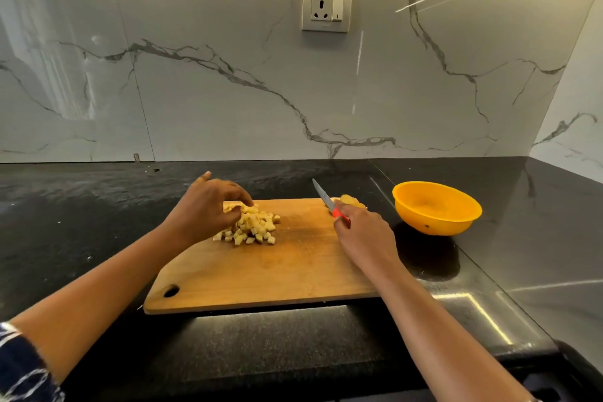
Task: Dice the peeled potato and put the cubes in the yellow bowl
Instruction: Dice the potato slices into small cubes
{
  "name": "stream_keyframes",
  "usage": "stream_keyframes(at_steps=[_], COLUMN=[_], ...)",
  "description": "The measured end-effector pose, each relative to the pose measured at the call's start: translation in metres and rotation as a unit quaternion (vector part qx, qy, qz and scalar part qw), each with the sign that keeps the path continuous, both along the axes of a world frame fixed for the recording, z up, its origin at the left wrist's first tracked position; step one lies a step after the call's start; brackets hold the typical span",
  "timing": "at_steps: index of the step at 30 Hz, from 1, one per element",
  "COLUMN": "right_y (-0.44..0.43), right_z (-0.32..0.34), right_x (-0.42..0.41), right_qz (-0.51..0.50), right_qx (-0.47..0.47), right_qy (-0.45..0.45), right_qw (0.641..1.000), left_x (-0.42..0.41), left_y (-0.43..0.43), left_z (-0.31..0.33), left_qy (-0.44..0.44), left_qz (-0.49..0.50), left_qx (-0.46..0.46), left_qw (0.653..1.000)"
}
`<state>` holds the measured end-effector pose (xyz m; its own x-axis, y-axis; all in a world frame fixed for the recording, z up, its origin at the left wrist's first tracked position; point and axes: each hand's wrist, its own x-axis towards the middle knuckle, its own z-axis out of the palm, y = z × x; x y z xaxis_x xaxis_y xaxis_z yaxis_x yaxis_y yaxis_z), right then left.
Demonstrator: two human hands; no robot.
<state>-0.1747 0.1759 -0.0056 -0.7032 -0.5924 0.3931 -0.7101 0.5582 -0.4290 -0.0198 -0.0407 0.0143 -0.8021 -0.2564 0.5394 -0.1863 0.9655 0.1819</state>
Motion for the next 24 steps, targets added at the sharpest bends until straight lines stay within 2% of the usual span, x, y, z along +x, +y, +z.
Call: stream_keyframes(at_steps=[3,5,7,9,11,16,19,24], right_y=[0.001,0.001,0.0,-0.001,-0.001,0.0,0.002,0.007], right_z=[0.0,-0.001,-0.001,-0.001,-0.001,-0.001,-0.001,0.001], right_x=[0.0,0.001,0.002,0.002,0.002,0.001,-0.001,-0.011], right_qz=[0.002,0.002,0.003,0.005,0.005,0.005,-0.008,-0.065], right_qx=[0.002,0.003,0.003,0.0,-0.004,-0.009,-0.029,-0.128], right_qy=[0.0,0.002,0.003,0.005,0.005,0.004,0.006,0.003], right_qw=[1.0,1.0,1.0,1.0,1.0,1.0,1.0,0.99], left_x=[0.001,-0.001,-0.007,-0.016,-0.019,-0.017,-0.023,-0.046], left_y=[0.004,0.02,0.036,0.039,0.03,0.009,0.011,0.038], left_z=[0.002,0.003,-0.002,-0.009,-0.009,0.002,0.004,0.009], left_qy=[0.013,-0.038,-0.116,-0.16,-0.127,0.009,0.013,-0.029], left_qz=[-0.012,-0.069,-0.105,-0.098,-0.058,0.023,0.025,-0.013], left_qx=[0.012,0.033,-0.011,-0.082,-0.091,-0.006,-0.003,0.004], left_qw=[1.0,0.996,0.988,0.979,0.986,1.0,1.0,0.999])
